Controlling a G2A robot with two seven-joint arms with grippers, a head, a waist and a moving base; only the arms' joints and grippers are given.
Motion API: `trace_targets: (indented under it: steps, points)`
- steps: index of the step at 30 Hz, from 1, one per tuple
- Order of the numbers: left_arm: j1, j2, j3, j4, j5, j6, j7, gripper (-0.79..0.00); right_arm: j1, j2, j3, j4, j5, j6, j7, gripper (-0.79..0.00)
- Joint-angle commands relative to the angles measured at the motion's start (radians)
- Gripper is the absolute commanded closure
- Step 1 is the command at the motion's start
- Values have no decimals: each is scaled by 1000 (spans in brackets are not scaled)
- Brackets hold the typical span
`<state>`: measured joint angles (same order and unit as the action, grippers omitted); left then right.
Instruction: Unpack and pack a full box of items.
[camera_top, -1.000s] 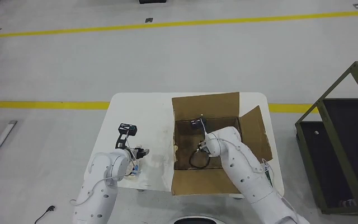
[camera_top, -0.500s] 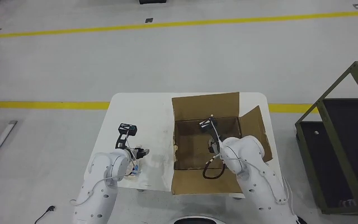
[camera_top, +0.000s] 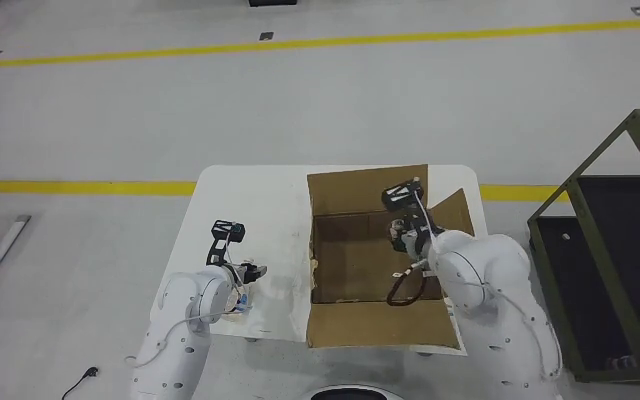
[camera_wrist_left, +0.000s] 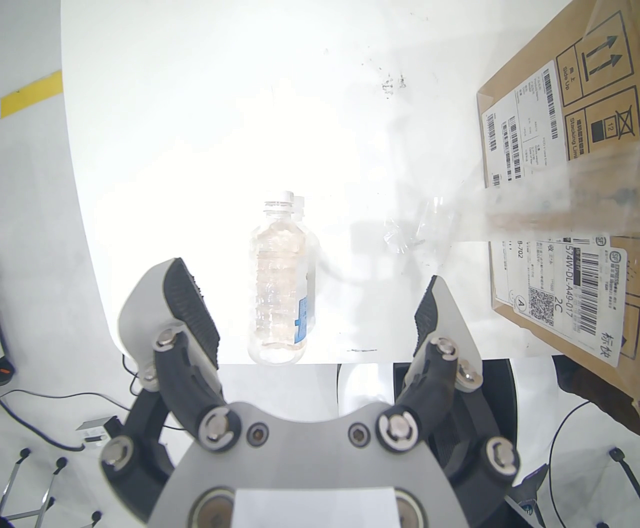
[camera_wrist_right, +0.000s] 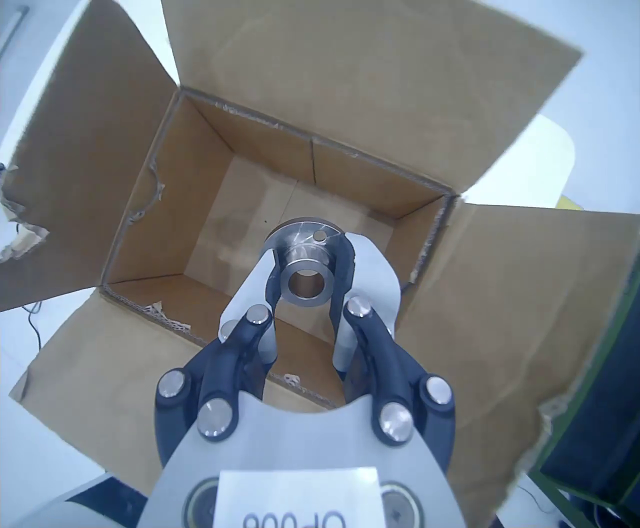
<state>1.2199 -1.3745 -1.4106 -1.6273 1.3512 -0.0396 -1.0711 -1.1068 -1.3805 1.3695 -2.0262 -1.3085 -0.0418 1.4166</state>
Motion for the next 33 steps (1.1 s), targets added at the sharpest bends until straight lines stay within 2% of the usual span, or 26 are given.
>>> trace_targets:
  steps: [1,7,18,26,33]
  points:
    - [0,0,0,0,0,0,0,-785,-11,5,51,-50,14,5,14,0]
    - [0,0,0,0,0,0,0,-785,-84,19,169,-179,28,12,65,0]
    - [0,0,0,0,0,0,0,-785,-251,39,424,-294,117,46,108,0]
    - [0,0,0,0,0,0,0,-785,-370,47,553,-262,164,64,93,0]
    - [0,0,0,0,0,0,0,-785,-437,57,560,-183,107,43,75,0]
